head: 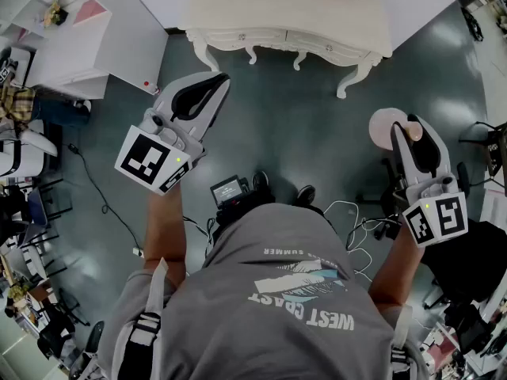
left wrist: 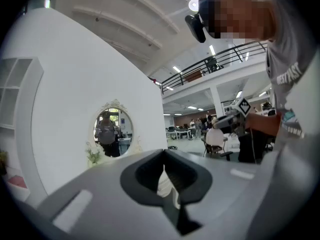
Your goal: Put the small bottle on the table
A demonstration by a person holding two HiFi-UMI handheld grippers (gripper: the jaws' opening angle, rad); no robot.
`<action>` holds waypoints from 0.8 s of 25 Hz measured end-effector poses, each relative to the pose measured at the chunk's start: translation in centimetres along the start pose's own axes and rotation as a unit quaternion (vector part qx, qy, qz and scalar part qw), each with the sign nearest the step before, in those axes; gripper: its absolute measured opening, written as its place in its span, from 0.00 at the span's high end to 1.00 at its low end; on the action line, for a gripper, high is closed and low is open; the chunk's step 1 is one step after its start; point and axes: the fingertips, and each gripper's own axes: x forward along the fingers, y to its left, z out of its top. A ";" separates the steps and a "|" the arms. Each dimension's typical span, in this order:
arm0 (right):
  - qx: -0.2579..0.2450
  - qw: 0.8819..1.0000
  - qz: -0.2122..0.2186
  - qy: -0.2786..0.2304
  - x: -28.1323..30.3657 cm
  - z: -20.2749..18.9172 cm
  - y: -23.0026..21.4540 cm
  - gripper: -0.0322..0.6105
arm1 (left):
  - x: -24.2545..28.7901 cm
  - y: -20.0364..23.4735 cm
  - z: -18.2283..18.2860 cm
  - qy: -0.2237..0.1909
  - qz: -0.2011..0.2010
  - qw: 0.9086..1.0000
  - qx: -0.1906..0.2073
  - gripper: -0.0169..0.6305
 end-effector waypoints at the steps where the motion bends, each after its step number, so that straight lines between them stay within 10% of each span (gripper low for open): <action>1: 0.000 1.000 0.000 0.000 0.3 0.1 0.2 0.73 | 0.0 0.2 -0.2 0.000 -0.001 1.000 -0.001 0.97; 20: 0.007 1.000 0.000 0.006 5.6 1.6 2.5 0.73 | -0.2 4.5 -2.1 -0.008 -0.021 1.000 -0.014 0.97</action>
